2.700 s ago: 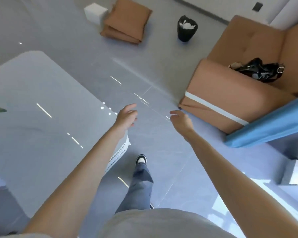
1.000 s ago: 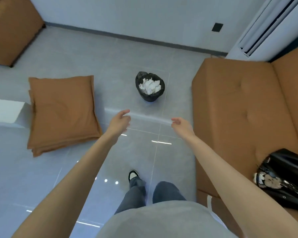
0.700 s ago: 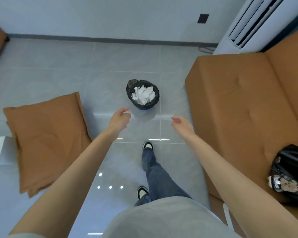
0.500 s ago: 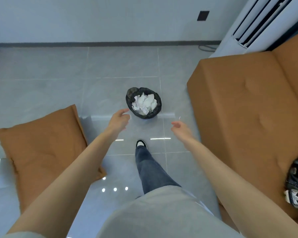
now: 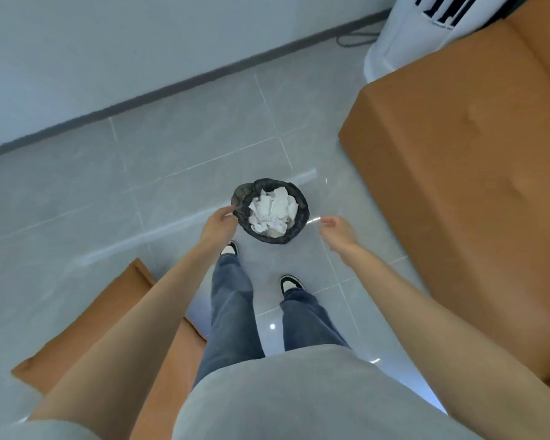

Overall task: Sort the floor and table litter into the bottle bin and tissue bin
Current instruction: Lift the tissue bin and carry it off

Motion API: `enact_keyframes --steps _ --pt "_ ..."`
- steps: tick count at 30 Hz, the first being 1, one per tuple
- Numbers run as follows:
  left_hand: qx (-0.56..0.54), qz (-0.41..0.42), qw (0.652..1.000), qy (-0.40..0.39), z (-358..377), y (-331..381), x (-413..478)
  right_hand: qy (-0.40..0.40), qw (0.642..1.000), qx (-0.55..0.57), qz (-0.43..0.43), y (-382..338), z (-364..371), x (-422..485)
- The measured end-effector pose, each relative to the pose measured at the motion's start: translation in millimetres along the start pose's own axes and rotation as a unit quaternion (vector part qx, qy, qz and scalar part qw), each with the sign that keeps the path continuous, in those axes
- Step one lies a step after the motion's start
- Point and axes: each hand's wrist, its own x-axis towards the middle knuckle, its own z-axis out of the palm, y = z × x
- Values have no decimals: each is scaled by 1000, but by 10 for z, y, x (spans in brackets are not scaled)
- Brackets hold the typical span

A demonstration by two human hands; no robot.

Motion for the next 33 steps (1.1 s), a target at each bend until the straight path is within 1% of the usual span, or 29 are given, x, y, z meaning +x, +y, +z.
enact_keyframes --steps 6,10,12,16,19,22,24,28,33 --pt "122 17 989 -84 -151 145 802 56 990 95 91 -105 423 333" --pt "179 26 975 -127 -201 128 1338 101 972 155 146 -52 742 569" --pt "189 29 972 -137 -217 78 1492 103 966 176 158 -30 858 615" --pt "218 27 961 -165 -10 -103 2088 130 948 221 188 129 1187 1003" --pt "240 29 953 -184 210 -302 2540 142 946 221 192 313 1435 1348" --pt "251 35 950 -181 455 -572 2998 145 946 210 198 568 1705 1729" --pt "250 42 954 -160 604 -758 3308 153 940 222 208 750 1884 1995" --pt "231 30 964 -127 856 -1173 3942 167 928 253 216 1089 2254 2542" --pt "195 3 973 -125 1136 -1550 4566 189 922 264 210 1398 2611 3189"
